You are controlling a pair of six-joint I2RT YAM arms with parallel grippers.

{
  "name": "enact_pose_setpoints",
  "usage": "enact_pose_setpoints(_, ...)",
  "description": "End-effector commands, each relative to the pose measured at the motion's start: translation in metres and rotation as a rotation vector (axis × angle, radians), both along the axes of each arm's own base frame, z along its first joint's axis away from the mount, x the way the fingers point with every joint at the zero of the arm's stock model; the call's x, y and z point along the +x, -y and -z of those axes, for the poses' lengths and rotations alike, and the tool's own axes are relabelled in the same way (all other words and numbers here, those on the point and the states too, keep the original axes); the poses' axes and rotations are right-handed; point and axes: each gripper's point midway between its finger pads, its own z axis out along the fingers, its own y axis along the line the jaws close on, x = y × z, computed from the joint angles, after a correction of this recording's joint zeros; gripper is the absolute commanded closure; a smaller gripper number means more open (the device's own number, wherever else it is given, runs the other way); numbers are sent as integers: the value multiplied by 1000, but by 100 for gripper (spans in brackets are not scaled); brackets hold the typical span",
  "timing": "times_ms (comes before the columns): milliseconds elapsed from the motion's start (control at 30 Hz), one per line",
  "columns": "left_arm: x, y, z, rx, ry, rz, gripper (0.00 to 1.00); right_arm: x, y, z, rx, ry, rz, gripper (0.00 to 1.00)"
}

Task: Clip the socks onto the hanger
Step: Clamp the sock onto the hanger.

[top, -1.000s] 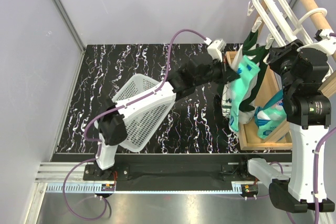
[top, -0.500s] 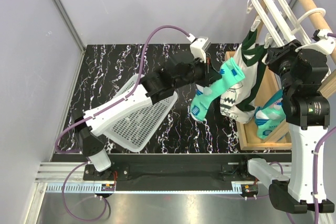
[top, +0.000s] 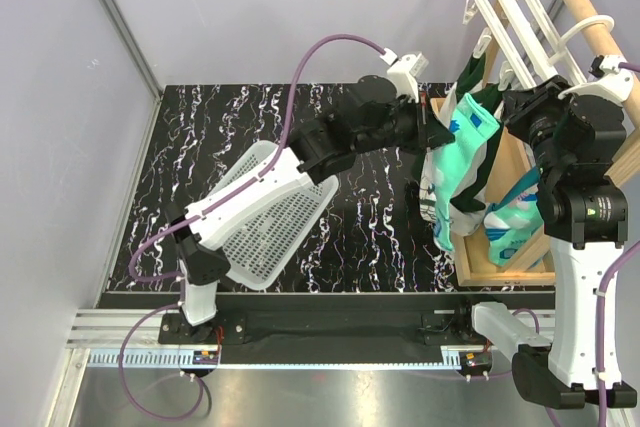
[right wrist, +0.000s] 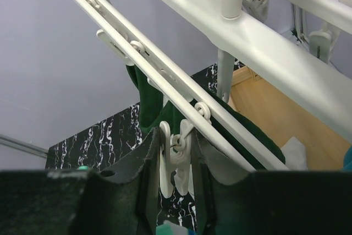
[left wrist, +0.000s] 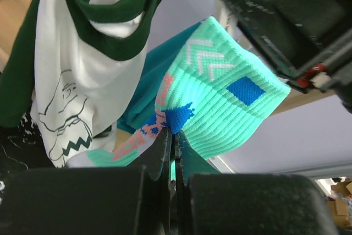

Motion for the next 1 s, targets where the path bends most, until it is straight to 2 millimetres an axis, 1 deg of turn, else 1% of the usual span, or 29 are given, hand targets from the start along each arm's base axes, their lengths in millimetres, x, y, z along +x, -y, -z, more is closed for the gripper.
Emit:
enact_pose_setpoints(0, 6, 4, 3, 3, -68, -55, 100, 3, -24, 15, 30, -54, -123, 100)
enact_pose_setpoints(67, 10, 2, 9, 26, -73, -85, 100, 3, -23, 7, 27, -40, -119, 100)
enact_pose_setpoints(100, 13, 1, 15, 45, -78, -100, 100, 3, -22, 6, 25, -40, -116, 100)
enact_pose_setpoints(133, 13, 2, 21, 60, -77, -99, 100, 4, -22, 5, 25, -41, -116, 100)
enact_pose_setpoints(233, 11, 7, 27, 71, -77, -85, 100, 4, -23, 0, 22, -32, -119, 100)
enact_pose_setpoints(300, 10, 11, 25, 59, -76, -79, 100, 4, -26, 0, 26, -31, -137, 100)
enact_pose_setpoints(333, 10, 16, 25, 47, -88, -73, 100, 3, -27, 1, 30, -32, -141, 100)
enact_pose_setpoints(367, 10, 18, 15, 20, -81, -66, 100, 3, -30, 4, 34, -37, -158, 100)
enact_pose_setpoints(400, 8, 20, 10, 10, -81, -60, 100, 4, -31, 4, 34, -31, -164, 100)
enact_pose_setpoints(433, 10, 25, 15, 17, -83, -63, 100, 5, -31, 8, 33, -40, -164, 100)
enact_pose_setpoints(467, 9, 26, 4, -5, -72, -61, 100, 4, -30, 8, 31, -36, -163, 100)
enact_pose_setpoints(600, 9, 31, 6, -14, -92, -58, 100, 1, -37, 5, 30, -15, -203, 100)
enact_pose_setpoints(667, 10, 31, 6, -19, -96, -61, 100, 1, -38, 7, 23, -20, -209, 100)
enact_pose_setpoints(833, 10, 33, -4, -48, -93, -58, 100, 1, -41, 10, 30, -20, -228, 100)
enact_pose_setpoints(967, 11, 34, 1, -37, -105, -60, 100, -1, -41, 4, 24, -4, -229, 100)
